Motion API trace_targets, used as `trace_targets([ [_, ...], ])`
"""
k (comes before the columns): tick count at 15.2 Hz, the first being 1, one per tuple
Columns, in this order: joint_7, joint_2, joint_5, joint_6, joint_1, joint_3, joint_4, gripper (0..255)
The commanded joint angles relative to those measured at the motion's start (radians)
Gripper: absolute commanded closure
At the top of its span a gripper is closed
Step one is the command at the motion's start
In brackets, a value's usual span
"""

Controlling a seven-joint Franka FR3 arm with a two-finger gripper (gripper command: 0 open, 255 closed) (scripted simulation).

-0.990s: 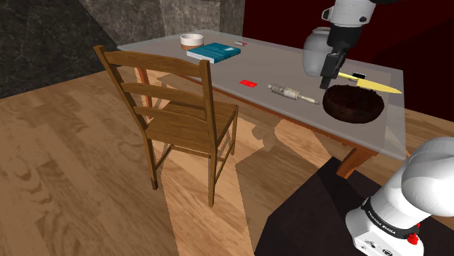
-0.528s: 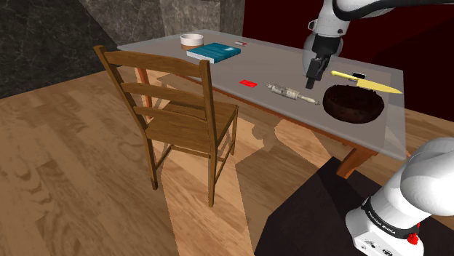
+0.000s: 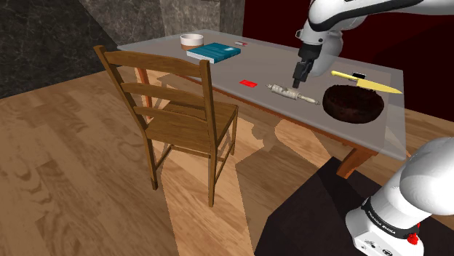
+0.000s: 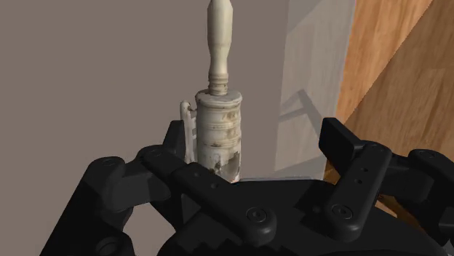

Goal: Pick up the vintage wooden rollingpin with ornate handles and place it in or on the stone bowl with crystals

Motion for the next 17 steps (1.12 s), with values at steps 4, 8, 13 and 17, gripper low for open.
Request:
trace_targets([
  [4,-0.067,0.127,0.042,0.058,-0.008,-0.031,0.069,0],
  [8,-0.069,0.138,0.046,0.111,-0.008,-0.03,0.027,0],
  [13,-0.071,0.147,0.049,0.145,-0.007,-0.03,0.002,0],
  [17,-0.071,0.147,0.049,0.145,-0.007,-0.03,0.002,0],
])
